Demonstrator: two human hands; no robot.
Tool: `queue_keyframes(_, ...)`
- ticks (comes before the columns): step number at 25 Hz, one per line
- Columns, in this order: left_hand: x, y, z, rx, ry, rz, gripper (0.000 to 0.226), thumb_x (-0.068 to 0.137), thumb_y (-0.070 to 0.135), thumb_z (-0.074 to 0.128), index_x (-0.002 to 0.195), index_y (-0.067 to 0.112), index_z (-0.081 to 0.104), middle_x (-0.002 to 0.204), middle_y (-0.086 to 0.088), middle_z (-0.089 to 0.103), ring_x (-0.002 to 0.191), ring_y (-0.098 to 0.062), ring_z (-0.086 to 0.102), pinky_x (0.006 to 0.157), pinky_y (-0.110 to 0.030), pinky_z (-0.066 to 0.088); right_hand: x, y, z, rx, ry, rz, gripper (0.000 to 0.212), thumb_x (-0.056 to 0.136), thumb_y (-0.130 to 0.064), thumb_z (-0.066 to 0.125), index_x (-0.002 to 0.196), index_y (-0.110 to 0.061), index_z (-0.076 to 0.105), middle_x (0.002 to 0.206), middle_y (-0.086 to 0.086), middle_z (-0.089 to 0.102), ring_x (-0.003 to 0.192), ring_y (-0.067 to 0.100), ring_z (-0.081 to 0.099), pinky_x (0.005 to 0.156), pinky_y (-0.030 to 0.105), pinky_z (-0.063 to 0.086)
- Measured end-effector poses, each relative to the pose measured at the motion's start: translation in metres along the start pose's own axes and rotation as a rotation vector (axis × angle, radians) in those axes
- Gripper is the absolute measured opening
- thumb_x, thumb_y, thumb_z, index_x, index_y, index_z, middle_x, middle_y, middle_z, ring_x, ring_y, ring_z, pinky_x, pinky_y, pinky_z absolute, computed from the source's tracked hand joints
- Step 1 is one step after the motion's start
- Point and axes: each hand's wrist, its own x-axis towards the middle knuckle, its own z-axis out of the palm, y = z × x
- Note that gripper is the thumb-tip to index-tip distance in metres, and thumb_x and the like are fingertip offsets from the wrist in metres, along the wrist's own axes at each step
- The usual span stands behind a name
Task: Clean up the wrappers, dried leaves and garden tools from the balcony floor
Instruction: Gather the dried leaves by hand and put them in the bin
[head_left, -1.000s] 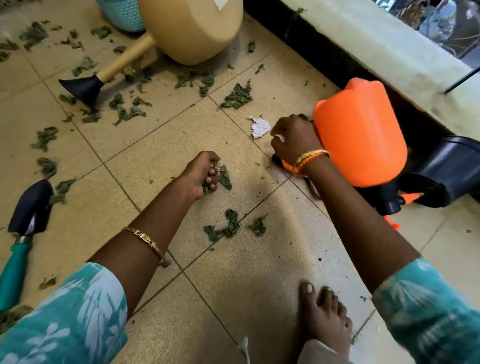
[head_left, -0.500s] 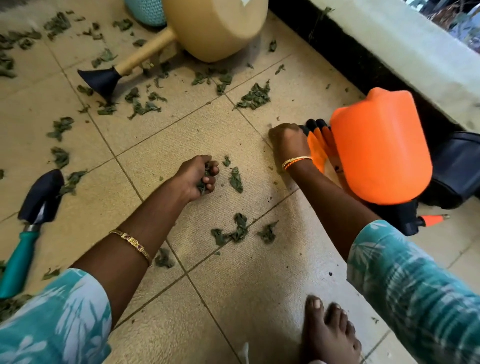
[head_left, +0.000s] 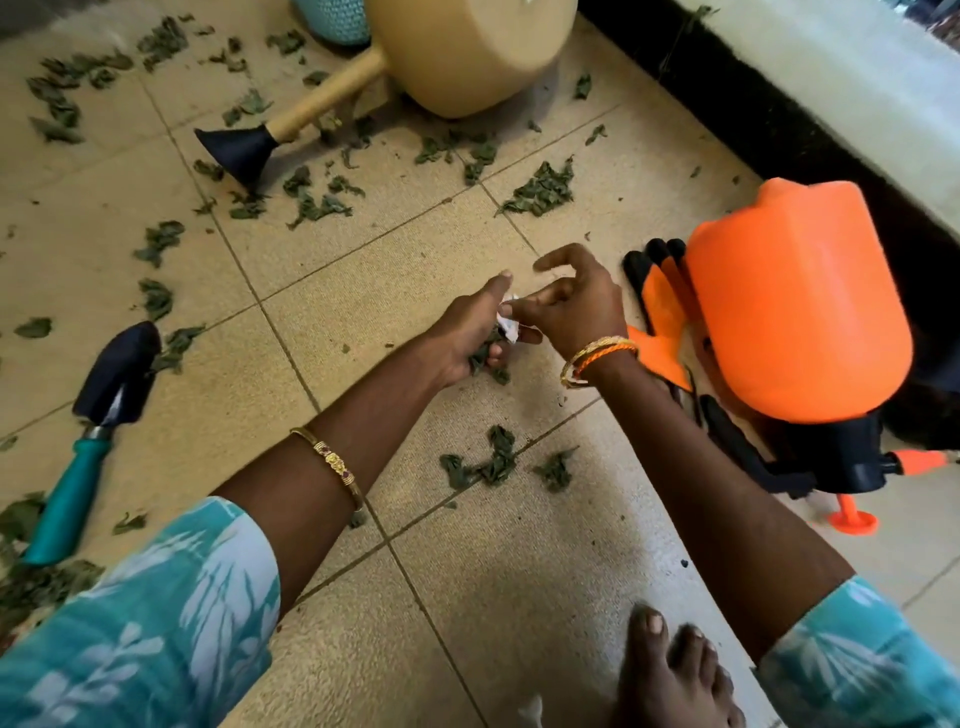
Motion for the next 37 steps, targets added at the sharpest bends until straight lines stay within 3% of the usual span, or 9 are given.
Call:
queue_keyframes(3, -0.002, -0.008, -0.015, 0.046, 0.113, 0.046, 0.030, 0.098, 0.029, 0.041, 0.077, 0.013, 0.056, 0.056, 0.000, 0.048, 0.031, -0.006, 0.028, 0.039, -0.018, 0.021, 0.004, 0.004, 0.008, -0.316, -0.100, -0.228, 0.015, 0.084, -0.006, 0.063, 0.092, -0.016, 0.071, 0.087, 0.002, 0.071, 0.077, 0.009, 0.062, 0.071, 0.022, 0.049)
queue_keyframes(7, -0.009, -0.012, -0.065, -0.145, 0.186, -0.031, 0.032, 0.088, 0.019, 0.039, 0.056, 0.019, 0.036, 0.043, 0.005, 0.030, 0.033, -0.010, 0.021, 0.040, -0.019, 0.018, 0.019, 0.013, 0.003, -0.382, -0.171, -0.169, 0.033, 0.087, -0.004, 0.051, 0.115, -0.015, 0.064, 0.119, 0.008, 0.062, 0.111, 0.018, 0.056, 0.094, 0.028, 0.045)
queue_keyframes(9, -0.014, -0.013, -0.082, -0.227, 0.180, -0.059, 0.031, 0.085, 0.019, 0.038, 0.054, 0.019, 0.032, 0.039, 0.006, 0.026, 0.032, -0.010, 0.019, 0.040, -0.015, 0.017, 0.019, 0.022, 0.015, -0.540, -0.376, -0.191, 0.049, 0.083, -0.004, 0.055, 0.131, -0.010, 0.050, 0.137, 0.012, 0.045, 0.128, 0.024, 0.041, 0.104, 0.029, 0.036)
queue_keyframes(14, -0.022, -0.021, -0.098, -0.354, 0.138, -0.088, 0.030, 0.081, 0.015, 0.032, 0.051, 0.015, 0.033, 0.043, 0.002, 0.033, 0.031, -0.009, 0.021, 0.039, -0.008, 0.017, 0.013, 0.033, 0.043, -0.707, -0.633, -0.285, 0.066, 0.079, -0.002, 0.057, 0.142, -0.005, 0.035, 0.149, 0.015, 0.026, 0.138, 0.031, 0.024, 0.111, 0.035, 0.028)
queue_keyframes(18, -0.027, -0.035, -0.101, -0.394, 0.077, -0.159, 0.034, 0.081, 0.015, 0.032, 0.047, 0.014, 0.036, 0.053, -0.004, 0.047, 0.034, -0.009, 0.025, 0.035, -0.010, 0.018, -0.023, 0.065, 0.038, -0.821, -0.432, -0.505, 0.043, 0.089, -0.001, 0.044, 0.132, -0.002, 0.049, 0.138, 0.021, 0.043, 0.126, 0.038, 0.040, 0.104, 0.041, 0.040)
queue_keyframes(22, -0.034, -0.045, -0.093, -0.356, 0.016, -0.213, 0.030, 0.087, 0.015, 0.031, 0.058, 0.012, 0.036, 0.062, -0.010, 0.066, 0.032, -0.007, 0.024, 0.034, -0.010, 0.017, -0.038, 0.078, 0.031, -0.695, -0.173, -0.684, 0.030, 0.080, -0.003, 0.044, 0.090, 0.002, 0.071, 0.092, 0.018, 0.068, 0.081, 0.037, 0.064, 0.073, 0.036, 0.053)
queue_keyframes(27, -0.035, -0.045, -0.074, -0.195, -0.054, -0.193, 0.040, 0.097, 0.018, 0.026, 0.081, -0.002, 0.056, 0.065, -0.011, 0.070, 0.032, -0.005, 0.028, 0.032, -0.011, 0.020, -0.031, 0.037, 0.024, -0.282, -0.230, -0.172, 0.018, 0.078, 0.001, 0.068, 0.083, -0.015, 0.075, 0.077, 0.004, 0.071, 0.064, 0.007, 0.061, 0.067, 0.013, 0.047)
queue_keyframes(33, -0.039, -0.044, -0.048, -0.228, -0.184, -0.172, 0.032, 0.092, 0.014, 0.027, 0.063, 0.013, 0.040, 0.056, -0.003, 0.044, 0.034, -0.008, 0.030, 0.034, -0.011, 0.019, -0.052, 0.009, 0.047, -0.305, -0.248, -0.186, 0.011, 0.072, -0.002, 0.072, 0.076, -0.012, 0.068, 0.071, 0.002, 0.067, 0.062, 0.011, 0.054, 0.057, 0.011, 0.036)
queue_keyframes(37, -0.041, -0.059, -0.036, 0.001, -0.012, -0.150, 0.031, 0.095, 0.018, 0.031, 0.067, 0.014, 0.043, 0.057, -0.002, 0.044, 0.037, -0.010, 0.036, 0.037, -0.015, 0.023, -0.062, 0.006, 0.054, -0.428, -0.318, -0.104, 0.040, 0.078, 0.001, 0.062, 0.115, -0.010, 0.049, 0.103, 0.013, 0.056, 0.081, 0.021, 0.056, 0.055, 0.015, 0.034)
